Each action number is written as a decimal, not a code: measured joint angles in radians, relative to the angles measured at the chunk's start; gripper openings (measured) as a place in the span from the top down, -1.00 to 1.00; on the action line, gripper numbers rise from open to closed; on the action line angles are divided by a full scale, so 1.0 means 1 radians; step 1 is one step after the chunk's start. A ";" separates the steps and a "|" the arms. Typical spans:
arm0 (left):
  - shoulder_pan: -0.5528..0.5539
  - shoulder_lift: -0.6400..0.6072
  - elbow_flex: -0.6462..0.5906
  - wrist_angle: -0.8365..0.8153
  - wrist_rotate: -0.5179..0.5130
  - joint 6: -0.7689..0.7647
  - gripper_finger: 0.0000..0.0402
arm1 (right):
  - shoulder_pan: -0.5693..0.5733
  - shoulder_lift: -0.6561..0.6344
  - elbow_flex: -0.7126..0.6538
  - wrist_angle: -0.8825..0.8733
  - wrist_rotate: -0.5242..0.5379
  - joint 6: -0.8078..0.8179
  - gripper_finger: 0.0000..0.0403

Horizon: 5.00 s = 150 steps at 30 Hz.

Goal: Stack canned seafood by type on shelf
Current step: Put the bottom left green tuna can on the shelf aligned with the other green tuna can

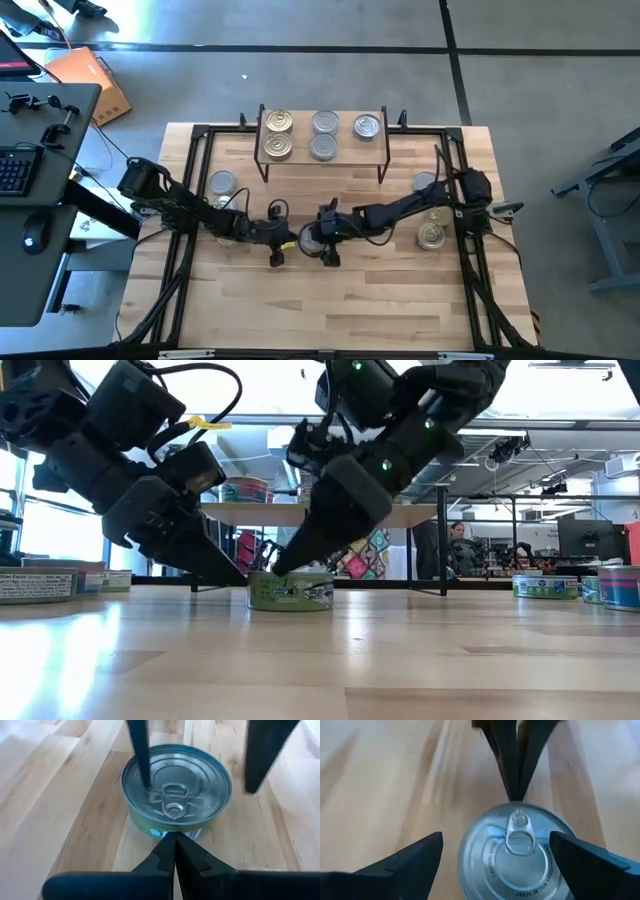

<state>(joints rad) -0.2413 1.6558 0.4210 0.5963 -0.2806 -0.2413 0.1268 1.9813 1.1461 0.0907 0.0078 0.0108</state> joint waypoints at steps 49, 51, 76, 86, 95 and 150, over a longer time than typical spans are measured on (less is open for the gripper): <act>0.001 0.084 0.040 0.051 -0.016 -0.019 1.00 | 0.078 0.070 -0.113 0.236 0.129 0.126 -0.78; 0.003 0.084 0.048 0.092 -0.021 -0.019 1.00 | 0.081 0.100 -0.109 0.320 0.122 0.113 -0.77; 0.019 0.012 0.049 -0.061 -0.050 0.034 1.00 | 0.092 0.181 -0.111 0.491 0.164 0.175 -0.59; 0.020 0.012 0.048 -0.082 -0.064 0.043 1.00 | 0.092 0.179 -0.111 0.484 0.164 0.175 -0.59; 0.021 -0.077 0.047 -0.182 -0.097 0.089 1.00 | 0.092 0.147 -0.113 0.409 0.193 0.196 -0.59; -0.053 -0.115 0.045 -0.350 -0.099 0.044 1.00 | 0.198 0.119 0.183 -0.184 0.403 -0.304 -0.59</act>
<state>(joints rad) -0.2939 1.5408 0.4661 0.2467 -0.3799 -0.1972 0.3248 2.1006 1.3293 -0.0930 0.4113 -0.2931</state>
